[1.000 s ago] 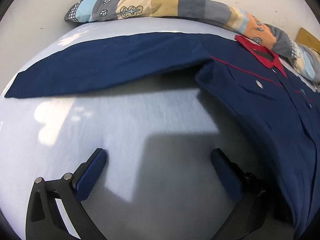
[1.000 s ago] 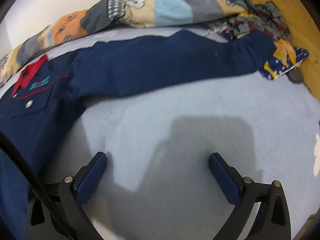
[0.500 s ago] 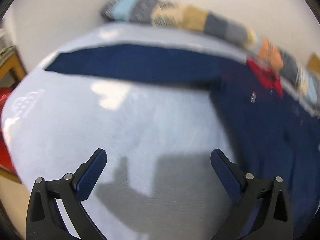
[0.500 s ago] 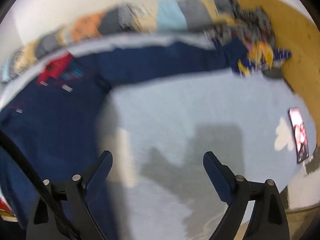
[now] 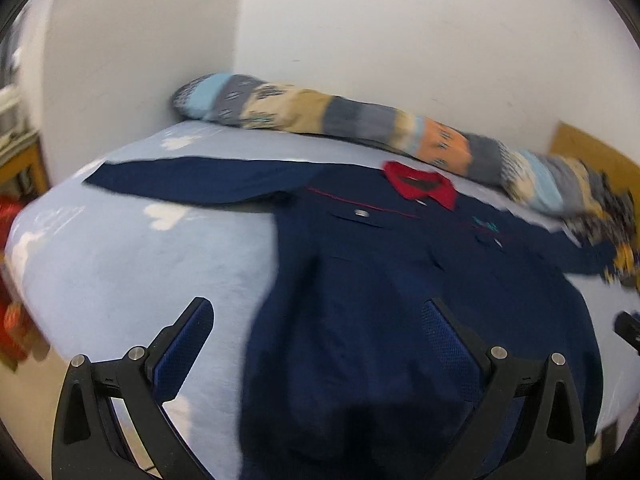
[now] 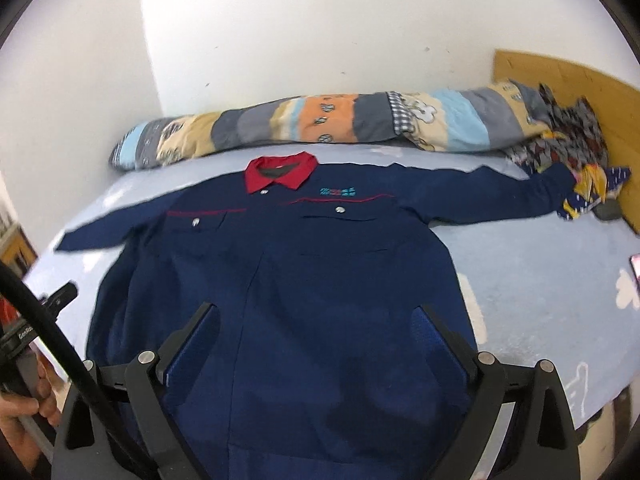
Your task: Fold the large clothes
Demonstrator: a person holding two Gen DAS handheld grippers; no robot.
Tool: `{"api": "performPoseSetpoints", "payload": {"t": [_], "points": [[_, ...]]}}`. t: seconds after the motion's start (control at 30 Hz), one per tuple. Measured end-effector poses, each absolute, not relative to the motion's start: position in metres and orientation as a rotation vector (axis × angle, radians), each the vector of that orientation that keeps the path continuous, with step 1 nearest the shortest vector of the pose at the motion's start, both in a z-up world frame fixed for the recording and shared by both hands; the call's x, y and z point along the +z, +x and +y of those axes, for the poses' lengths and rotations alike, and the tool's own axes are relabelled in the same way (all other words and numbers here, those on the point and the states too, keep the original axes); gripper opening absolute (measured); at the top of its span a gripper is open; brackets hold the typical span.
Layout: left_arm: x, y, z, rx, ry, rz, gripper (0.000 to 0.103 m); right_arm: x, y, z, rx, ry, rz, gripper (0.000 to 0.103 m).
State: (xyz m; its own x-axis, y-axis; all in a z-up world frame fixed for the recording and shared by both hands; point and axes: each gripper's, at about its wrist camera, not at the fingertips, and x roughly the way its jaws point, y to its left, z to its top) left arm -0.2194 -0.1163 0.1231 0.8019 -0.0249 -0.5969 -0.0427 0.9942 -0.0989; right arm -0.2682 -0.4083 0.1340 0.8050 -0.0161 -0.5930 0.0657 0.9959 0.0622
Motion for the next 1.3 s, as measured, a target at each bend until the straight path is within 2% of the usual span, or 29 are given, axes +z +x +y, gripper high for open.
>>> {"api": "performPoseSetpoints", "payload": {"t": [0.37, 1.3], "points": [[0.096, -0.207, -0.196, -0.141, 0.058, 0.694, 0.103, 0.099, -0.258, -0.408, -0.028, 0.072, 0.776, 0.098], [0.08, -0.209, -0.196, -0.177, 0.105, 0.743, 0.103, 0.089, -0.25, -0.399, 0.02, 0.057, 0.821, 0.098]]}}
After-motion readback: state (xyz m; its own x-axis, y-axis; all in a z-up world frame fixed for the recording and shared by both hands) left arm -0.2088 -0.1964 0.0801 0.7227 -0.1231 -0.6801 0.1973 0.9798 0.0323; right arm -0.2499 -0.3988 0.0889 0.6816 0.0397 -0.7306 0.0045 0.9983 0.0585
